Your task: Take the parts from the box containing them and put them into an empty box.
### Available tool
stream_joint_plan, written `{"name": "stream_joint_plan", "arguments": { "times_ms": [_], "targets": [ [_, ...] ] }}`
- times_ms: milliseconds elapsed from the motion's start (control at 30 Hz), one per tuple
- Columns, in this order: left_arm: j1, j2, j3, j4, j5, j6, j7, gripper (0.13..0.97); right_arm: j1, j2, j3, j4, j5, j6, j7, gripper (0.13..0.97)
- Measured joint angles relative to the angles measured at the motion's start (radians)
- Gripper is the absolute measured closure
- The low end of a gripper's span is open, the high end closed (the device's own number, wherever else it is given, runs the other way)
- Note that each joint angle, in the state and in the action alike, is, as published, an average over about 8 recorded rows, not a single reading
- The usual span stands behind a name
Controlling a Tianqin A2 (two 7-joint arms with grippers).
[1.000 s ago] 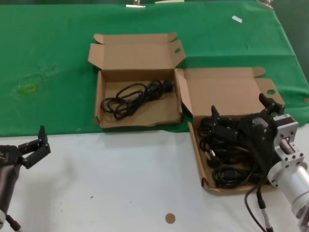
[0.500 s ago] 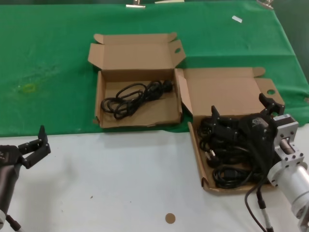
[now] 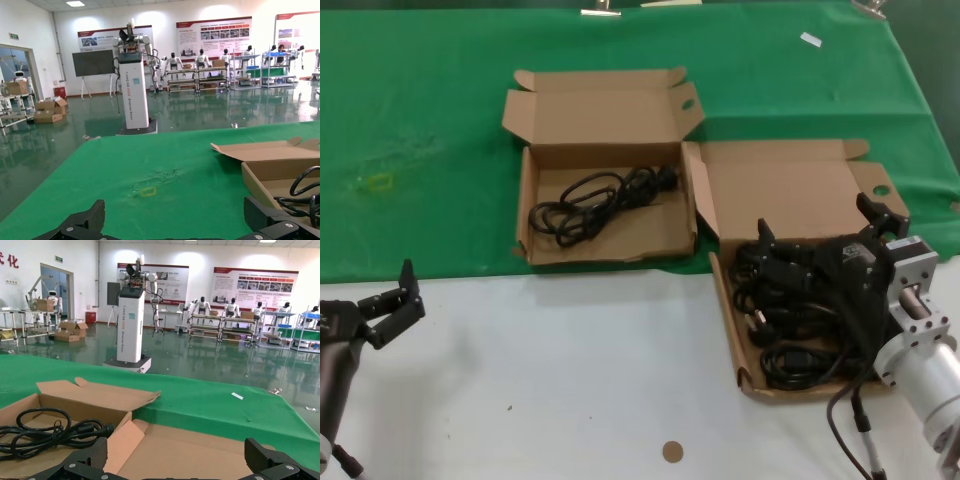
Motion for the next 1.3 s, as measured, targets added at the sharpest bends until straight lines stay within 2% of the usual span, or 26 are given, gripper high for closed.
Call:
{"name": "stream_joint_plan", "arguments": {
  "times_ms": [1300],
  "targets": [
    [0.0, 0.0, 0.0, 0.0, 0.0, 0.0, 0.0, 0.132, 0.0, 0.0, 0.0, 0.0, 0.0, 0.0, 0.0, 0.129]
  ]
}}
